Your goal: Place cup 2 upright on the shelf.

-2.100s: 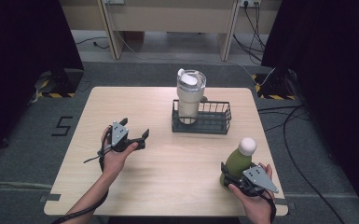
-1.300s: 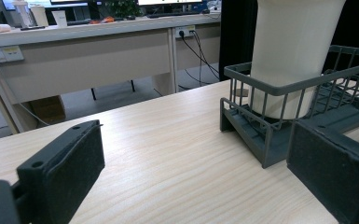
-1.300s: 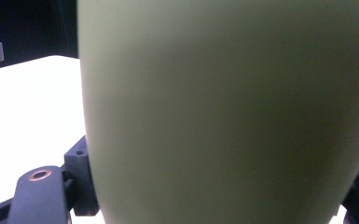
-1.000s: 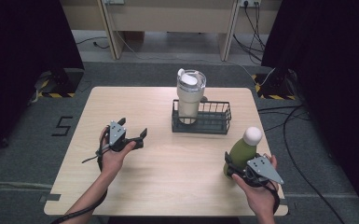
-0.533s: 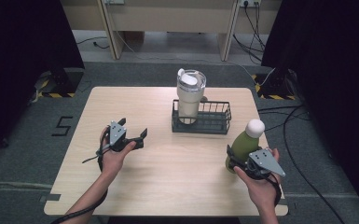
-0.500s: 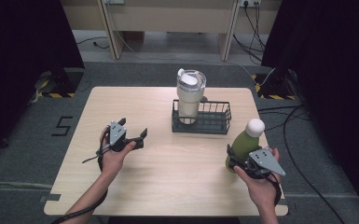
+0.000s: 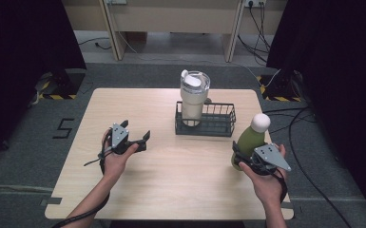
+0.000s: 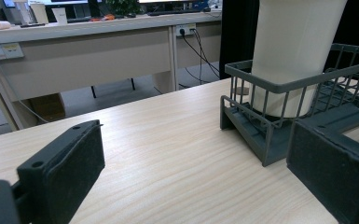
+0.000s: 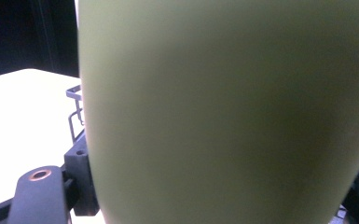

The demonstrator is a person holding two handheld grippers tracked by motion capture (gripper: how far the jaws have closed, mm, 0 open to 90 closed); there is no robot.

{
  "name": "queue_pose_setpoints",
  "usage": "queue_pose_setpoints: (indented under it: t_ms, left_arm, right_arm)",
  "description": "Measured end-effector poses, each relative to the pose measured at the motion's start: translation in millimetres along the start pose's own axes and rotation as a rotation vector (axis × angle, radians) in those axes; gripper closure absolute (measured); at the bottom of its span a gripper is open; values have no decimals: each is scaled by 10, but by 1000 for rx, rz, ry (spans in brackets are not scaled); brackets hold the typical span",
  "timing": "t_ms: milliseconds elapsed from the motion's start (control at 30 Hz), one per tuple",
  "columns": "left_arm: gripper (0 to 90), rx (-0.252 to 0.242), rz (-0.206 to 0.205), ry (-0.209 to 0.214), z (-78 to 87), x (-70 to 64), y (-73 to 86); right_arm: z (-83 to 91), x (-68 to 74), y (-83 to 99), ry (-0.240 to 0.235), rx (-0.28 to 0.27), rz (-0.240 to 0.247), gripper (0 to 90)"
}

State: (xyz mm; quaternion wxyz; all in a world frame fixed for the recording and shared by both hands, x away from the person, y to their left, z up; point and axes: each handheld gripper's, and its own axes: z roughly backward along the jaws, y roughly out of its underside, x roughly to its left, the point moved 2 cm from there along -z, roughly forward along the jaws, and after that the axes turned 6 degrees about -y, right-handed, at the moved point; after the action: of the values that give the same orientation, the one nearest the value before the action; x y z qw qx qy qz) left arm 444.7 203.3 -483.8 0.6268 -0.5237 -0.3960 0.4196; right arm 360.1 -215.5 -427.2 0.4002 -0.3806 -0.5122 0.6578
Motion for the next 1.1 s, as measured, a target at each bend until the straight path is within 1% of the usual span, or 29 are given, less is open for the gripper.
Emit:
queue_pose_setpoints:
  t_ms: [133,633,1100]
  left_arm:
    - [33,-2,-2,-3,5,7,-9]
    - [33,1,0,-3,0,9,1]
    - [33,3,-1,-3,-3,8,5]
  right_arm:
    - [-24,-24,-40,4,-6,7,207]
    - [-130,-75,-119,15,-7,5,207]
    - [-237,-132,-240,28,-15,9,207]
